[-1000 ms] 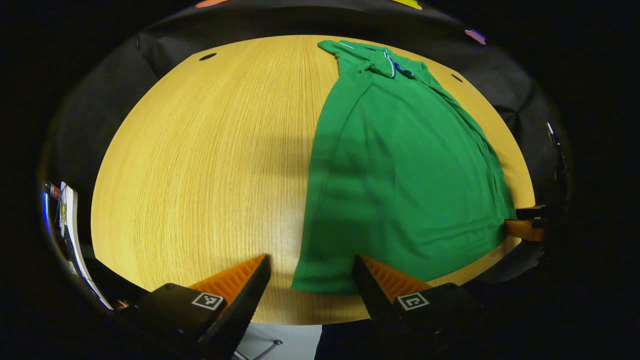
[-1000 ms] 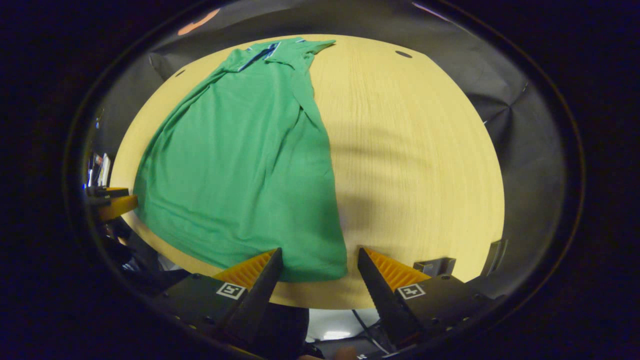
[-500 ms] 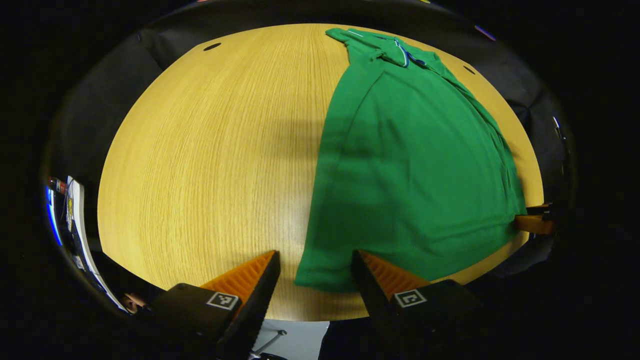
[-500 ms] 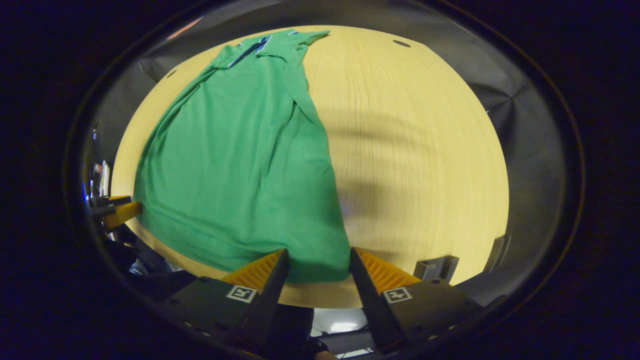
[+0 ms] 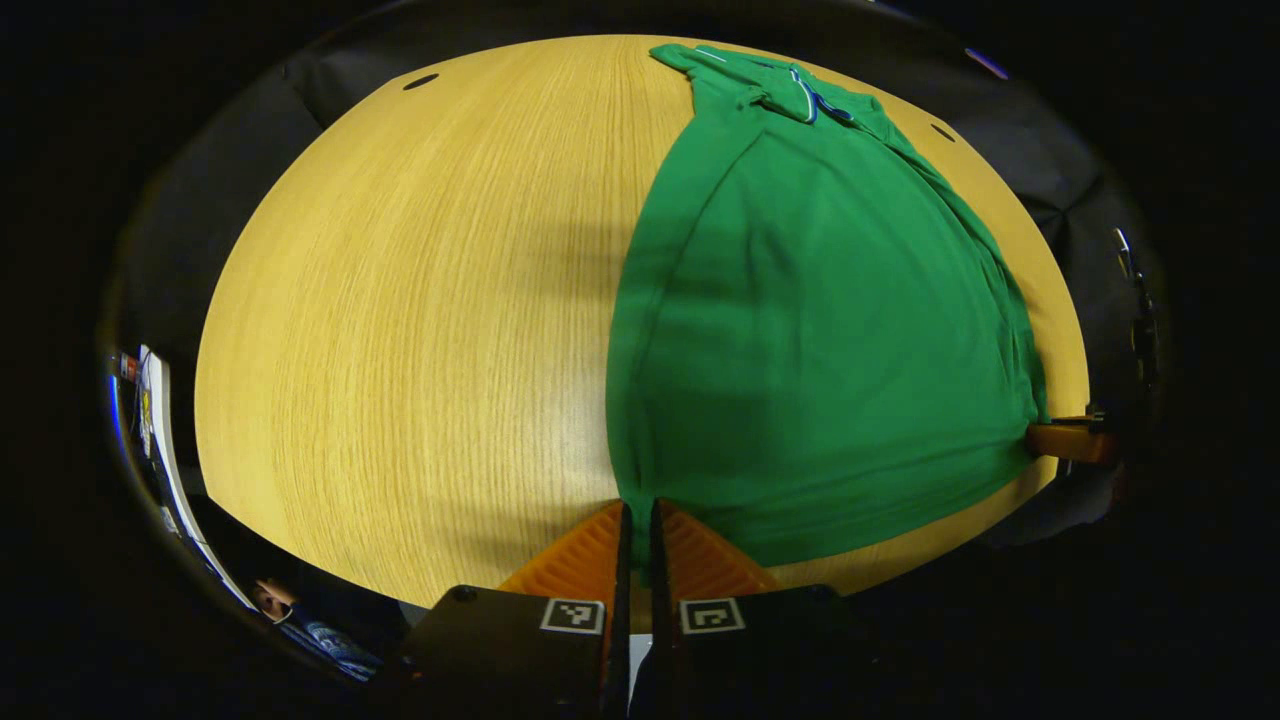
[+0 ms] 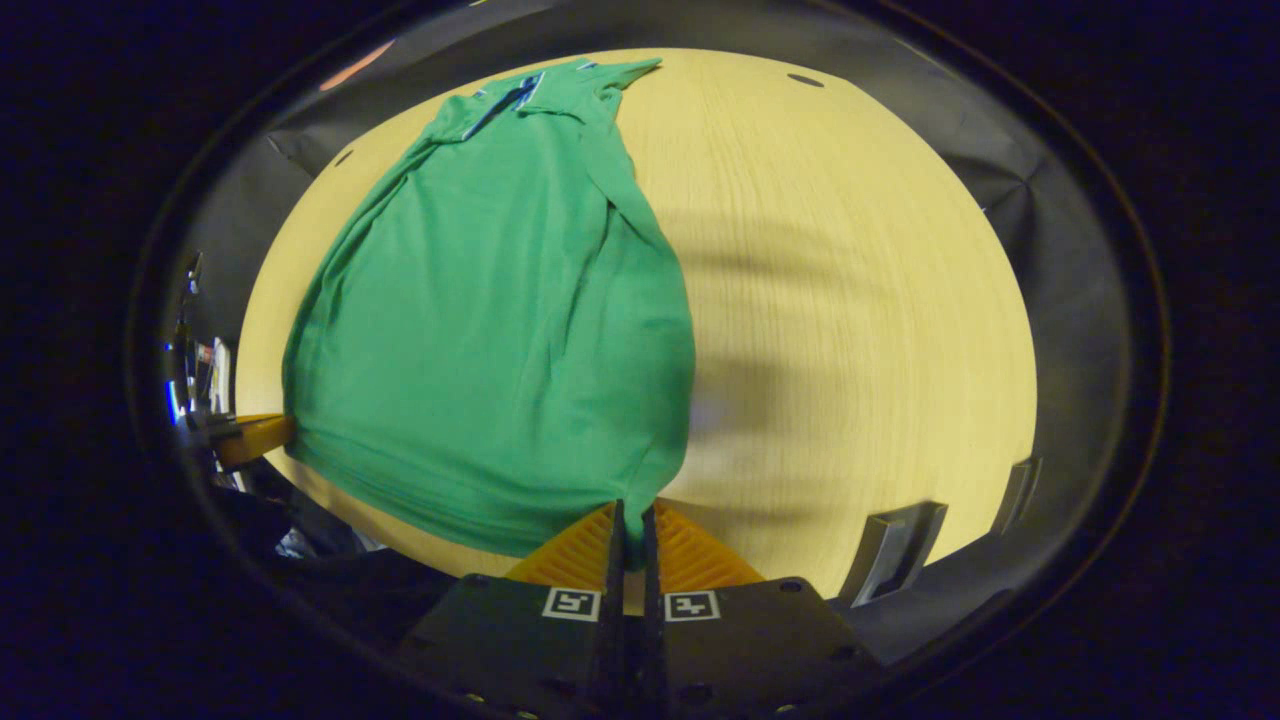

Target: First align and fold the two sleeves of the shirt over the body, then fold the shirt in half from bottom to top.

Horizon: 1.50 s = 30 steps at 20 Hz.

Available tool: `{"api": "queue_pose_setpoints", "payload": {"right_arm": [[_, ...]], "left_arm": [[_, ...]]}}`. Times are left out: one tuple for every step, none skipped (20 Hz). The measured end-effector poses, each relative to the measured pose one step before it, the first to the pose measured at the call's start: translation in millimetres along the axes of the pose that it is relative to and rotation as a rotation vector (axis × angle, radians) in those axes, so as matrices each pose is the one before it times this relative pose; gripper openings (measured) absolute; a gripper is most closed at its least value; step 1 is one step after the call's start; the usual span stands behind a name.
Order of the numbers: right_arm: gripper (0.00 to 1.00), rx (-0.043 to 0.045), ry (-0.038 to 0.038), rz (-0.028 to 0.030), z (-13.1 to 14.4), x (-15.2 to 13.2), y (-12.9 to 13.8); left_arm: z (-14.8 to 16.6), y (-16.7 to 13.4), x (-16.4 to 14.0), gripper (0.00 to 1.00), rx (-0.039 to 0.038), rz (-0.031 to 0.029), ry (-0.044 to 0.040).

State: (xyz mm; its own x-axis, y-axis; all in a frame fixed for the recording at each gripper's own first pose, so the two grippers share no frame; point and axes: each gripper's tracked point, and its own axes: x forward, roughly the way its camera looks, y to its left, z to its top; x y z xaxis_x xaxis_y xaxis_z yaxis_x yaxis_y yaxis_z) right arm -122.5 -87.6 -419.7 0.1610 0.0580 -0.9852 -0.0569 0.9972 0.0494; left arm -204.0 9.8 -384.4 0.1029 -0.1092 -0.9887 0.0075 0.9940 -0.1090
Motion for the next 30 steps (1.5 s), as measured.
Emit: {"api": "queue_pose_setpoints", "payload": {"right_arm": [[0.0,-0.00238,0.00883,-0.00115,-5.59,-0.18,1.73],[0.0,-0.00761,0.00088,0.001,1.96,-2.21,-1.21],[0.01,-0.00016,0.00232,-0.00222,-2.33,-0.22,-1.13],[0.0,0.00742,-0.00029,0.00143,0.33,-2.14,-1.5],[0.01,0.00635,-0.00287,0.0036,0.9,-1.84,-0.95],[0.0,0.00568,-0.00145,0.0081,1.34,-3.29,-0.46],[0.01,0.00565,-0.00382,0.00766,1.58,-4.14,-0.41],[0.0,0.00368,-0.00429,0.00768,2.39,-5.03,-0.81],[0.0,0.00375,-0.01018,0.00836,3.43,-5.68,-0.19],[0.0,0.00284,-0.01153,0.00565,4.17,-5.67,-0.26],[0.0,0.00361,-0.01314,0.00407,4.19,-5.36,-0.83],[0.0,0.00243,-0.01346,0.00285,4.34,-4.84,-0.53],[0.0,0.00229,-0.01168,0.00919,4.32,-4.13,0.55],[0.0,0.00496,-0.01106,0.00345,5.0,-3.2,-1.15],[0.0,0.01057,-0.00766,0.00358,4.5,-2.54,-1.28],[0.0,0.01456,-0.00785,0.00885,5.14,-2.25,0.34],[0.01,0.01213,-0.00973,0.01007,5.08,-2.26,0.9],[0.01,0.00592,-0.01121,0.00709,6.8,-2.06,0.5],[0.0,-0.00041,-0.01394,0.00528,6.31,-1.98,0.39],[0.0,-0.00073,-0.01628,0.00292,8.43,-2.41,0.43],[0.01,0.00081,-0.01289,0.00086,8.4,-2.29,0.99],[0.0,0.00234,-0.01351,0.00454,8.96,-3.49,1.45],[0.01,0.00003,-0.01829,0.00913,10.7,-3.83,3.2],[0.01,-0.00162,-0.01943,0.00537,11.26,-4.89,2.05],[0.0,-0.00318,-0.02286,0.00347,11.1,-3.74,1.94],[0.0,-0.00273,-0.02287,0.00555,12.4,-3.86,2.52],[0.0,-0.00224,-0.0235,0.00699,12.02,-2.44,3.11],[0.0,-0.00281,-0.02276,0.0074,12.66,-1.98,2.47],[0.0,0.0004,-0.02141,0.00392,11.8,-1.62,1.55],[0.02,0.00506,-0.02151,0.00163,13.02,-0.43,1.42]], "left_arm": [[-1.78,-6.25,0.24,0.13,-0.01133,-0.03047,0.0105],[-1.45,-3.97,-2.52,0.1,-0.00355,-0.01827,0.00696],[-0.11,-2.21,-1.92,0.1,-0.00511,-0.01183,0.00199],[2.64,-2.39,-4.69,0.09,-0.00326,-0.00585,-0.00587],[4.18,-2.59,-5.69,0.09,0.00277,-0.00485,-0.00672],[5.16,-4.17,-7.25,0.09,0.0023,-0.01237,-0.00661],[5.66,-5.19,-7.94,0.09,0.00374,-0.01647,-0.00629],[5.84,-3.57,-7.79,0.09,0.00622,-0.00704,-0.00664],[5.76,-3.98,-6.91,0.08,0.00398,-0.00974,-0.00496],[-2.11,1.35,-8.87,0.09,0.00187,-0.0072,-0.00414],[4.03,-1.41,2.45,0.09,0.00125,-0.00296,-0.00236],[2.67,-2.28,-4.1,0.09,0.00229,-0.00245,-0.00627],[3.83,0.08,-2.07,0.09,0.00279,-0.00149,-0.0083],[4.26,-0.23,-1.62,0.09,-0.00026,-0.00005,-0.00786],[5.13,0.12,-2.05,0.08,-0.00435,-0.00226,-0.00948],[6.06,-1.2,-1.66,0.08,-0.00293,-0.0055,-0.01064],[6.04,-1.54,-0.89,0.08,-0.00047,-0.00471,-0.01006],[8.16,-1.73,-1.88,0.08,0.00607,-0.00412,-0.01242],[7.45,-0.49,-1.17,0.08,0.01365,-0.00168,-0.01562],[10.67,-0.77,-2.68,0.08,0.01737,0.00108,-0.01876],[9.2,-1.14,-1.41,0.08,0.01485,-0.00267,-0.01263],[9.71,-3.21,-2.54,0.08,0.00762,-0.01151,-0.01304],[11.75,-2.4,-3.74,0.08,0.00627,-0.00804,-0.02142],[11.27,-0.72,-3.8,0.08,0.01409,0.00102,-0.01858],[11.1,0.75,-2.2,0.08,0.01461,0.0023,-0.01885],[11.23,0.4,-1.42,0.08,0.00899,0.00067,-0.02224],[13.6,0.31,-1.52,0.08,0.00258,-0.00002,-0.02193],[10.65,0.19,-2.24,0.08,-0.00374,0.00267,-0.02124],[12.92,0.15,0.53,0.08,-0.00347,0.0005,-0.02405],[13.61,-0.96,0.26,0.08,0.00058,0.00063,-0.02838]]}}
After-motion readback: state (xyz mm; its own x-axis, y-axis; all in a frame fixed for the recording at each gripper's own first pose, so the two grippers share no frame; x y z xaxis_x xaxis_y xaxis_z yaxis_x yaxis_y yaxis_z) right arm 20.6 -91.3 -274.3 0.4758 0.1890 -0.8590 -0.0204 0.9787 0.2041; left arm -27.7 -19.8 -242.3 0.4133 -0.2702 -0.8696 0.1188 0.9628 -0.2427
